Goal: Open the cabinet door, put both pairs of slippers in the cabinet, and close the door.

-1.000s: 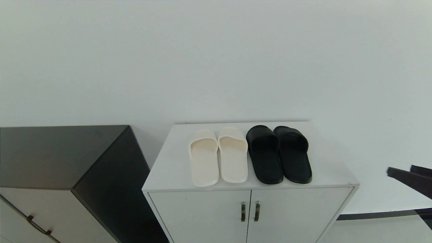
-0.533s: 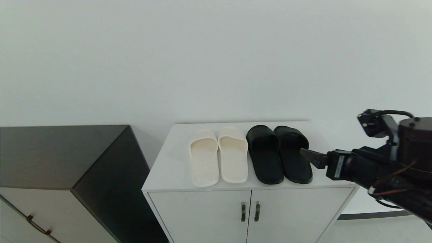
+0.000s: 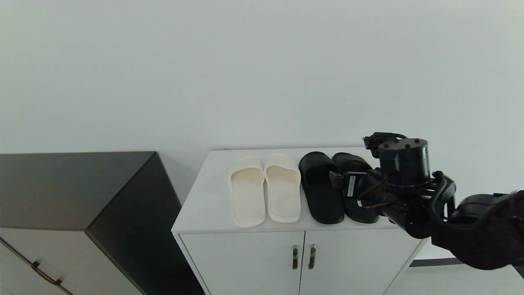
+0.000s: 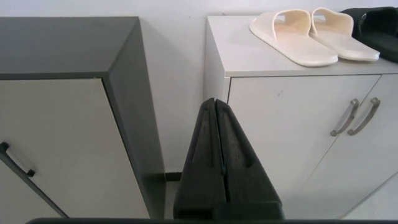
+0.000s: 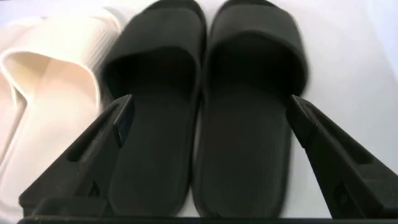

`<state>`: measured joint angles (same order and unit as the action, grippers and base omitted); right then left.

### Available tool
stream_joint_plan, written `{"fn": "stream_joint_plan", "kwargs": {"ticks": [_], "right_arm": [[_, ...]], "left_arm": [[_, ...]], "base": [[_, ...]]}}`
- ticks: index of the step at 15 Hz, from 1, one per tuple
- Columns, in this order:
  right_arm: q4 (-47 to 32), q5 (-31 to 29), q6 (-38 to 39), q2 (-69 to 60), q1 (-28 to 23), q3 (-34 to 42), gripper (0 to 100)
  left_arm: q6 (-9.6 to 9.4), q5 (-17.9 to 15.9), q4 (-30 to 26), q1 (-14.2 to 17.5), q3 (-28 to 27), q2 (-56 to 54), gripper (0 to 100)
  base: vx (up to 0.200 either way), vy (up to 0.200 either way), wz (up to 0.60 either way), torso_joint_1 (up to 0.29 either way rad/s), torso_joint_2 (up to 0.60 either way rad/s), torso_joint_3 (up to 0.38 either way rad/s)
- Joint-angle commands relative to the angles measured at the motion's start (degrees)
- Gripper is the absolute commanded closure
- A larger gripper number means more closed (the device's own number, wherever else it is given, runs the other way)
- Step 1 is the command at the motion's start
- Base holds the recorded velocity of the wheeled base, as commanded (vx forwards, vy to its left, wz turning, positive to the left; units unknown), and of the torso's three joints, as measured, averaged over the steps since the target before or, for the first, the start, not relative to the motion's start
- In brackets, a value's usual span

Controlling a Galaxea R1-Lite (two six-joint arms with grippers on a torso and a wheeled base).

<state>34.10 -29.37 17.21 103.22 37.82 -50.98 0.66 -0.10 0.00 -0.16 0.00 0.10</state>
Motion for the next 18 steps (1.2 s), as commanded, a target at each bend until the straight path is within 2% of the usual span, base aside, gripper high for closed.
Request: {"fn": "stream_joint_plan", "kwargs": {"ticks": [1,4,11,14,18], "right_arm": [[0.00,-0.08,-0.60,4.89,0.86,-3.95,0],[0.09,-3.77,-1.83,8.93,0.86,-7.73,0],[1.59,-3.86,-1.92,15.26,-1.52,-13.09,0],[5.89,-3.59,-5.70,17.28,-3.71,-14.06,0],[6.51,-3.59,-7.28,19.21,-3.98,-15.90,0]], "left_arm": [[0.04,0.01,0.00,-0.02,0.00,-0.01,100],[0.04,0.01,0.00,-0.02,0.00,-0.01,100],[0.13,0.01,0.00,-0.02,0.00,-0.01,100],[0.04,0.01,0.00,-0.02,0.00,-0.01,100],[0.04,0.01,0.09,-0.02,0.00,-0.01,100]], "base": [[0.000,0.000,0.00,0.000,0.00,0.000],[0.000,0.000,0.00,0.000,0.00,0.000],[0.000,0.000,0.00,0.000,0.00,0.000],[0.000,0.000,0.00,0.000,0.00,0.000],[0.000,0.000,0.00,0.000,0.00,0.000]]}}
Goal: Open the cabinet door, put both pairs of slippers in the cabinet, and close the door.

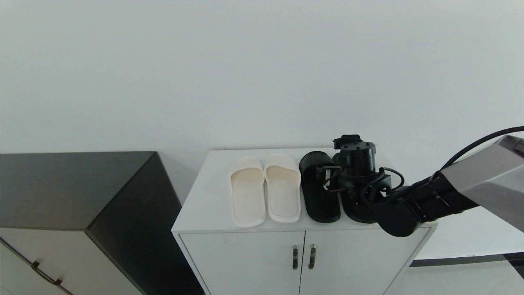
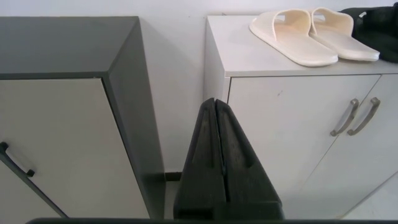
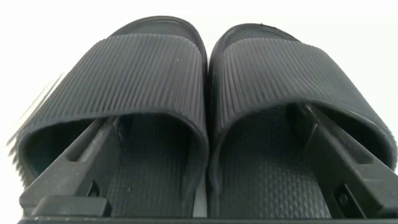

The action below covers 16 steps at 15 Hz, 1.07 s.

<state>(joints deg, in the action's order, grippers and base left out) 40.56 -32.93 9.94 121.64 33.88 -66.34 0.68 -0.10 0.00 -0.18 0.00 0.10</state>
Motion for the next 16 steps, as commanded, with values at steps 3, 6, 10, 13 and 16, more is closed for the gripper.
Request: {"fn": "stream_joint_plan", "kwargs": {"ticks": [3,6,10,13,16], "right_arm": [[0.22,-0.03,0.08,2.20,-0.22,-1.51,0],[2.95,-0.12,-1.06,3.43,-0.92,-1.77,100],[2.95,-0.21,-1.23,1.50,-1.09,-1.16,100],[3.04,-0.12,-3.34,-2.90,-0.74,2.44,100],[2.68,5.42,-3.61,-12.13,0.93,11.67,100]], "left_arm": [[0.02,0.01,0.00,0.01,0.00,-0.01,100],[0.02,0.01,0.00,0.01,0.00,-0.01,100],[0.02,0.01,0.00,0.01,0.00,-0.01,100],[-0.07,-0.08,0.00,0.01,0.00,-0.01,100],[-0.16,-0.08,0.00,0.01,0.00,-0.01,100]], "base": [[0.000,0.000,0.00,0.000,0.00,0.000],[0.000,0.000,0.00,0.000,0.00,0.000],[0.000,0.000,0.00,0.000,0.00,0.000],[0.000,0.000,0.00,0.000,0.00,0.000],[0.000,0.000,0.00,0.000,0.00,0.000]]}}
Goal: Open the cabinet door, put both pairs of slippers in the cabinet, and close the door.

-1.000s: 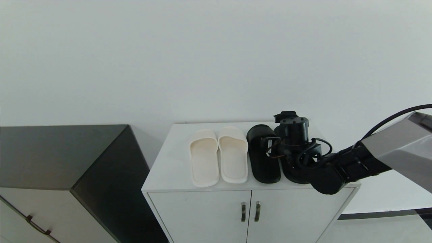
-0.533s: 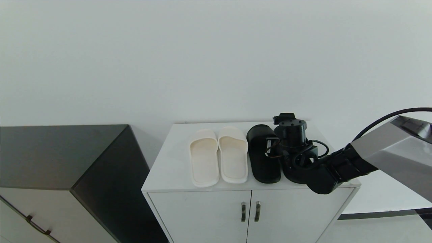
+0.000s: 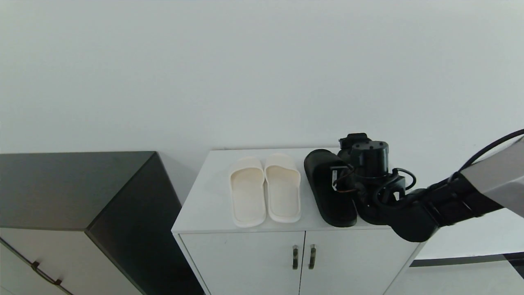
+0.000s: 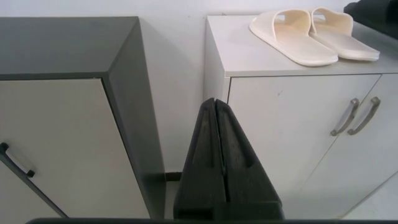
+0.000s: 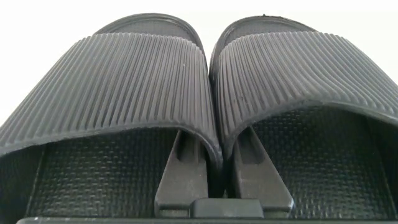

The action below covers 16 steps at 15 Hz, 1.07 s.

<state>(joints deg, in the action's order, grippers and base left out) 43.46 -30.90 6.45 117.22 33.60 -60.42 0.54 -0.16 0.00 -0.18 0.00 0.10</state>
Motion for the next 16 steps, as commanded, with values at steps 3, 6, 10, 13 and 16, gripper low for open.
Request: {"fn": "stream_joint_plan", "kwargs": {"ticks": [3,6,10,13,16], "right_arm": [[-1.18,14.99,-0.03,-18.08,4.99,15.94,100],[-3.91,24.93,0.14,-27.66,8.15,23.06,100],[-11.64,30.64,0.23,-33.29,11.40,23.85,100],[-11.73,31.78,0.14,-33.29,11.40,24.38,100],[-11.73,31.78,0.06,-33.20,11.40,24.65,100]], "left_arm": [[-0.01,-0.02,0.00,0.01,0.00,-0.01,100],[-0.10,-0.02,0.00,0.01,0.00,-0.01,100],[-0.01,-0.02,0.00,0.01,0.00,-0.01,100],[-0.01,-0.02,0.00,0.01,0.00,-0.01,100],[0.08,-0.02,0.00,0.01,0.00,-0.01,100]], "base": [[0.000,0.000,0.00,0.000,0.00,0.000],[0.000,0.000,0.00,0.000,0.00,0.000],[0.000,0.000,0.00,0.000,0.00,0.000],[0.000,0.000,0.00,0.000,0.00,0.000],[-0.200,0.000,0.00,0.009,0.01,-0.001]]}}
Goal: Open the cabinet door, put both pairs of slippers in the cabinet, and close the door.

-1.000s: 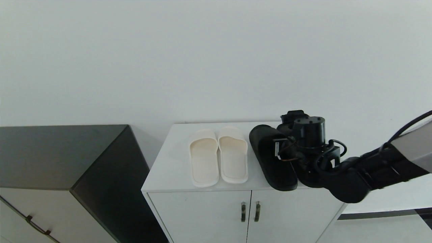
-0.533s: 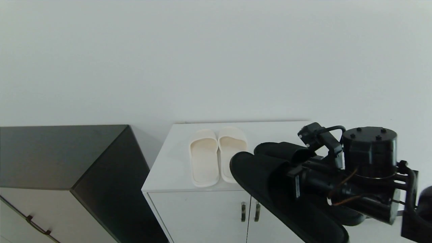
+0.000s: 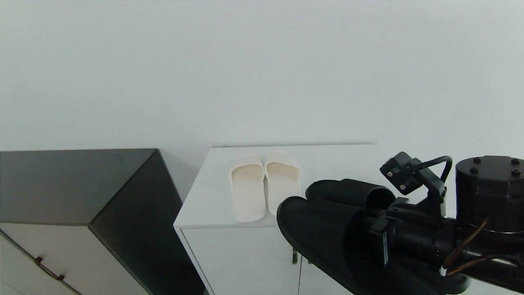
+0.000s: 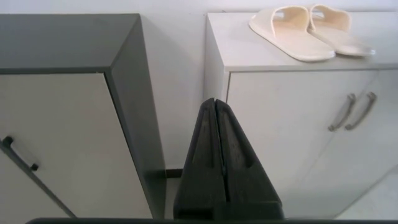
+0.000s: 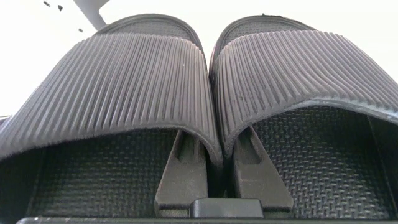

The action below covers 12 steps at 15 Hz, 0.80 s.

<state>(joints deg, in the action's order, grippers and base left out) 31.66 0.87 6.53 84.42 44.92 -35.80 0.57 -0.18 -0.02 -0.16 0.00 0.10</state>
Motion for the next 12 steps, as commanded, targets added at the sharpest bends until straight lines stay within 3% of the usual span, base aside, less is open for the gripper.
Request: {"fn": "stream_joint_plan", "kwargs": {"ticks": [1,4,12], "right_arm": [[0.16,0.01,-0.12,-0.31,0.08,0.56,100],[-0.02,0.10,-0.03,-0.31,0.08,1.00,100],[0.07,0.10,-0.12,0.31,0.08,1.44,100]], "left_arm": [[0.04,0.01,0.02,-0.02,0.00,-0.01,100],[0.04,0.01,0.02,-0.02,0.00,-0.01,100],[0.04,0.01,0.02,-0.02,0.00,-0.01,100]], "base": [[-0.200,0.000,0.00,0.002,0.00,0.007],[-0.200,0.000,0.00,-0.006,0.00,0.002],[0.000,0.000,0.00,0.000,0.00,0.000]]}}
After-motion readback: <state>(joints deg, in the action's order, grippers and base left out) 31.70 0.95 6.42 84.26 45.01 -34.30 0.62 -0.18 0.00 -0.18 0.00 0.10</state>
